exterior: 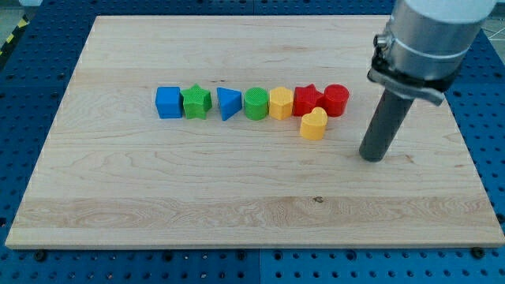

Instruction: Slide yellow heart towards the center right

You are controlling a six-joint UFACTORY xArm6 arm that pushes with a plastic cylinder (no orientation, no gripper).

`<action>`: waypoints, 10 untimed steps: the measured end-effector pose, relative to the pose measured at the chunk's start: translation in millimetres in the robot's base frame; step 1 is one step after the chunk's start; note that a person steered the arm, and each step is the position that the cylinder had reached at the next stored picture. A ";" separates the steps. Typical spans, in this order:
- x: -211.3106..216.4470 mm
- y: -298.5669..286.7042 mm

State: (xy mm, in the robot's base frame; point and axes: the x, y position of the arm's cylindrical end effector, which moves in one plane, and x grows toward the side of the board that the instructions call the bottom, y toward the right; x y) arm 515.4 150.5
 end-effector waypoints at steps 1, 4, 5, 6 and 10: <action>12.0 -37.1; -17.6 -117.4; -30.9 -125.7; -35.0 -125.7; -52.6 -99.8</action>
State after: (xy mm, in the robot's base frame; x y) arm 462.7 50.7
